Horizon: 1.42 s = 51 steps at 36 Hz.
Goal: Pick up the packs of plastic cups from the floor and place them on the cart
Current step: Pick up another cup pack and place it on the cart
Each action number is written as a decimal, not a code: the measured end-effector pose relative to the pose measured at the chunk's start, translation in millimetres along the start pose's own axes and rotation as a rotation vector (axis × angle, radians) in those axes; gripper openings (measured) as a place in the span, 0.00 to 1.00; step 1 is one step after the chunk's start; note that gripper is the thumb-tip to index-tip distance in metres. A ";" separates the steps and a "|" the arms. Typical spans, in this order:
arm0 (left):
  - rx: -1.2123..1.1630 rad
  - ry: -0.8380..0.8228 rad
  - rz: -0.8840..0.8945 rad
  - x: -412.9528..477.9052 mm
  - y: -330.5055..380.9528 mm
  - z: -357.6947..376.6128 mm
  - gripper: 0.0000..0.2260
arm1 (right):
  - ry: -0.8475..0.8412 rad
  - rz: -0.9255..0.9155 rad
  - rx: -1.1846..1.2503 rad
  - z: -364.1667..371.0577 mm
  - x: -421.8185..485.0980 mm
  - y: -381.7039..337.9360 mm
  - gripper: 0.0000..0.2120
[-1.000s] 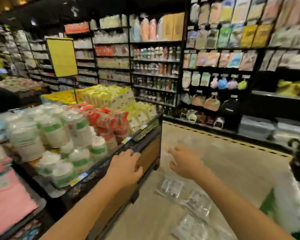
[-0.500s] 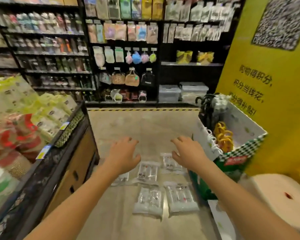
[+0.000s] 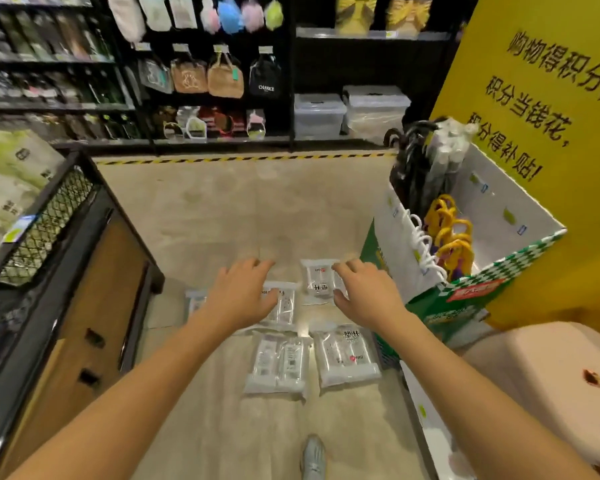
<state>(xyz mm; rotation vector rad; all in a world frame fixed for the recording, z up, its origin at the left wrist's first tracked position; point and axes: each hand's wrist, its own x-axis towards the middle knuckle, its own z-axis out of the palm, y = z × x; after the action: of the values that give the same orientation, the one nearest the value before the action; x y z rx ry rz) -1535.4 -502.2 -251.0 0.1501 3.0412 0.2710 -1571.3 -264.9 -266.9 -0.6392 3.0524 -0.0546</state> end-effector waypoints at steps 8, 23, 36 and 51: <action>-0.150 -0.087 -0.116 101.4 -49.0 100.4 0.28 | -0.125 0.040 0.107 117.4 101.2 24.8 0.24; -0.232 -0.309 -0.181 208.5 -205.9 479.5 0.32 | -0.379 0.201 0.307 531.5 165.7 31.0 0.31; -0.418 -0.457 -0.231 198.0 -269.4 766.3 0.31 | -0.426 0.404 0.622 826.7 142.7 28.1 0.37; -0.738 -0.402 -0.353 201.3 -260.6 797.0 0.30 | -0.313 0.437 0.779 843.5 153.5 40.0 0.36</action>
<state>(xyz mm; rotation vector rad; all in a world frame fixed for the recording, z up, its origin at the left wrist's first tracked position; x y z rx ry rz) -1684.5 -599.3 -1094.8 -0.3332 2.3286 1.1274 -1703.2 -314.9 -1113.5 0.0688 2.4819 -0.9579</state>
